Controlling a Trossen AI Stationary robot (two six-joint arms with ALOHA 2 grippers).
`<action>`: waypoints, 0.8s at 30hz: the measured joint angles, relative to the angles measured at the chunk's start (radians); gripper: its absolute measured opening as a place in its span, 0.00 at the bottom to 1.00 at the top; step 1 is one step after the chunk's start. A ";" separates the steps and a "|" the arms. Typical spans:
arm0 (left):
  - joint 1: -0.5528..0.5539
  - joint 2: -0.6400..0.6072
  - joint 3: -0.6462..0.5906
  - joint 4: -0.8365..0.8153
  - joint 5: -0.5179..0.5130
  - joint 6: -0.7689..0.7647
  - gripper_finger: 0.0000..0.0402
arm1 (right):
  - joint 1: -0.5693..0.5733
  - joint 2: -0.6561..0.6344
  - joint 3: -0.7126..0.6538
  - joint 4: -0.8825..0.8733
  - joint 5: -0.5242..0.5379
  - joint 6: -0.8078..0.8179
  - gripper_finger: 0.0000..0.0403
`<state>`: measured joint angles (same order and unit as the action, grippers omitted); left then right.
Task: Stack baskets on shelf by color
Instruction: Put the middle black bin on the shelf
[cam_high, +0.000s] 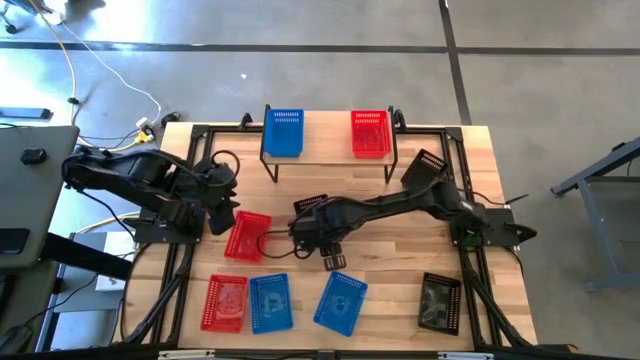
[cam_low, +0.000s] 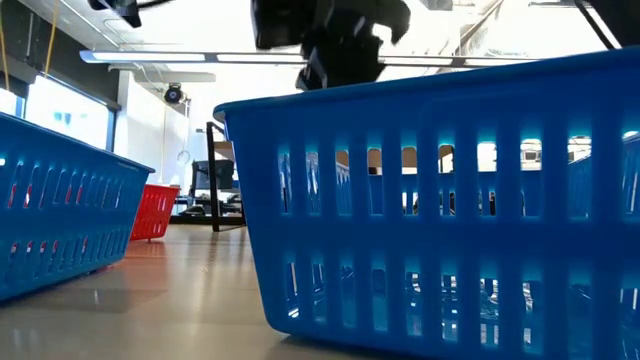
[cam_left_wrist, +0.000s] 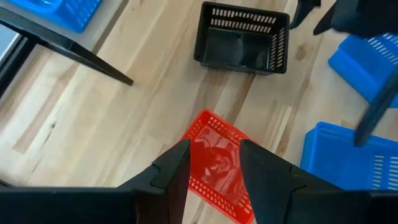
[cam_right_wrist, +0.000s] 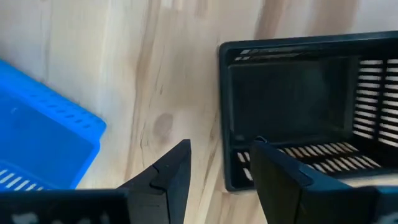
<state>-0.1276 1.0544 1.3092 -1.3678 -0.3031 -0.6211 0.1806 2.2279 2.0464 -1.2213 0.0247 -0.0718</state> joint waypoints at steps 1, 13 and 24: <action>0.000 -0.006 -0.005 0.000 0.000 -0.005 0.33 | 0.000 0.011 0.000 -0.001 -0.006 -0.006 0.37; 0.000 -0.039 -0.009 0.000 0.002 -0.006 0.33 | -0.002 0.076 0.000 0.021 -0.008 0.015 0.37; 0.000 -0.046 -0.009 -0.003 0.004 -0.004 0.33 | -0.006 0.088 0.000 0.008 0.001 0.050 0.06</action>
<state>-0.1272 1.0088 1.3003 -1.3708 -0.2989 -0.6254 0.1749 2.3161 2.0464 -1.2133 0.0254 -0.0215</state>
